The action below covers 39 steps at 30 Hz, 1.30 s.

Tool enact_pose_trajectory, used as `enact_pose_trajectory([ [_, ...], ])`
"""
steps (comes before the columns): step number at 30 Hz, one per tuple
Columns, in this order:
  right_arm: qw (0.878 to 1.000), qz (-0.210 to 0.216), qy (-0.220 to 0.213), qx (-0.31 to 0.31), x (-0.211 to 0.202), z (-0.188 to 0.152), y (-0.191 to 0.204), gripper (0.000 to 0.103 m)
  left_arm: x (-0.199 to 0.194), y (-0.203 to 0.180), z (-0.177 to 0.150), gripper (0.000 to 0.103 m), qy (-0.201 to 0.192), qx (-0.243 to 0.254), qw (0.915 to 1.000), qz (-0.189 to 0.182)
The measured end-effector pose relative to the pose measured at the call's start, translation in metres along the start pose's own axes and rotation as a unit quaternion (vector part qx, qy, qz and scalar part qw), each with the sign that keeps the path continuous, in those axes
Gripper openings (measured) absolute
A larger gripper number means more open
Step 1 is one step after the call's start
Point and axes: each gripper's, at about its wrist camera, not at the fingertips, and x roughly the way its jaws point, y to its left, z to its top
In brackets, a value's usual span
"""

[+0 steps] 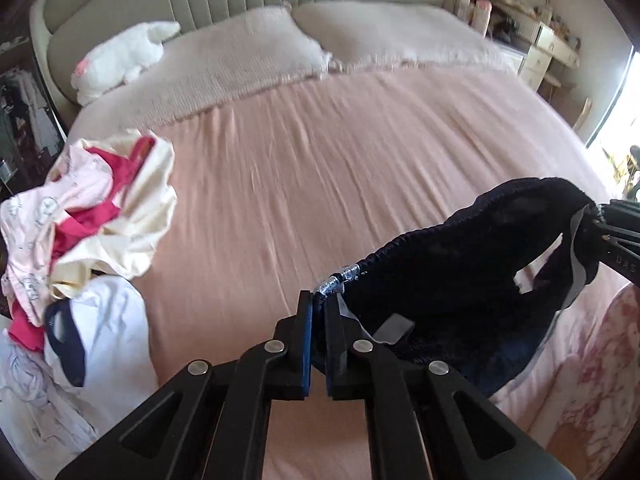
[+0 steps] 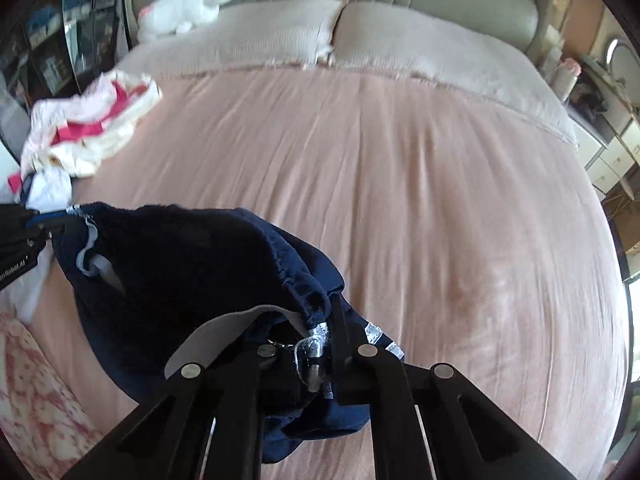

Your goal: Fold clothes

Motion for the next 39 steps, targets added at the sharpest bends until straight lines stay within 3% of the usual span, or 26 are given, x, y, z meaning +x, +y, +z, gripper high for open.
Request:
enact_pose_trajectory([
  [4, 0.991, 0.05, -0.116, 0.048, -0.09, 0.014, -0.033, 0.007, -0.088, 0.0, 0.018, 0.004, -0.095, -0.001, 0.9954, -0.008],
  [6, 0.984, 0.064, -0.156, 0.057, -0.126, 0.018, -0.039, 0.008, -0.105, 0.0, 0.025, 0.004, -0.115, 0.003, 0.9933, -0.01],
  [8, 0.987, 0.05, -0.147, 0.036, -0.13, 0.029, -0.039, 0.009, -0.115, 0.0, 0.032, 0.004, -0.13, 0.009, 0.9914, -0.013],
  [10, 0.994, 0.041, -0.1, 0.021, -0.115, 0.019, -0.028, 0.025, -0.125, 0.0, 0.039, 0.004, -0.145, 0.014, 0.9893, -0.015],
  [12, 0.998, 0.042, -0.046, 0.009, -0.095, 0.003, -0.018, 0.035, -0.129, -0.006, 0.042, 0.004, -0.148, 0.022, 0.9885, -0.023],
  [14, 0.998, 0.052, -0.021, 0.013, -0.08, -0.017, -0.019, 0.035, -0.126, -0.015, 0.041, 0.004, -0.145, 0.03, 0.9884, -0.034],
  [19, 0.996, 0.083, -0.025, 0.011, -0.077, -0.039, -0.01, 0.04, -0.117, -0.037, 0.036, 0.004, -0.13, 0.051, 0.9885, -0.057],
  [23, 0.989, 0.122, -0.049, -0.062, -0.088, -0.035, 0.033, 0.044, -0.119, -0.047, 0.032, 0.004, -0.127, 0.066, 0.9884, -0.051],
  [25, 0.986, 0.103, -0.075, -0.104, -0.099, -0.032, 0.055, 0.046, -0.121, -0.047, 0.031, 0.004, -0.126, 0.071, 0.9881, -0.053],
  [26, 0.983, 0.091, -0.091, -0.131, -0.104, -0.032, 0.065, 0.05, -0.123, -0.048, 0.031, 0.004, -0.126, 0.073, 0.9879, -0.053],
  [28, 0.974, 0.083, -0.107, -0.184, -0.105, -0.03, 0.081, 0.071, -0.126, -0.051, 0.031, 0.004, -0.126, 0.08, 0.9873, -0.054],
  [32, 0.966, 0.101, -0.069, -0.23, -0.073, -0.022, 0.101, 0.072, -0.13, -0.056, 0.032, 0.004, -0.127, 0.091, 0.9862, -0.055],
  [33, 0.966, 0.101, -0.064, -0.228, -0.064, -0.02, 0.102, 0.071, -0.13, -0.057, 0.032, 0.004, -0.127, 0.092, 0.9861, -0.055],
  [34, 0.968, 0.093, -0.067, -0.225, -0.057, -0.019, 0.102, 0.057, -0.13, -0.057, 0.031, 0.004, -0.127, 0.093, 0.986, -0.055],
  [35, 0.97, 0.08, -0.069, -0.218, -0.05, -0.017, 0.101, 0.04, -0.129, -0.058, 0.031, 0.004, -0.127, 0.094, 0.9859, -0.055],
  [36, 0.976, 0.055, -0.067, -0.202, -0.042, -0.014, 0.096, 0.011, -0.128, -0.057, 0.029, 0.004, -0.125, 0.094, 0.9862, -0.056],
  [37, 0.981, 0.034, -0.068, -0.181, -0.036, -0.01, 0.089, 0.003, -0.126, -0.056, 0.028, 0.004, -0.121, 0.093, 0.9867, -0.057],
  [39, 0.989, 0.028, -0.081, -0.124, -0.039, -0.002, 0.067, 0.002, -0.118, -0.055, 0.022, 0.004, -0.109, 0.092, 0.9879, -0.059],
])
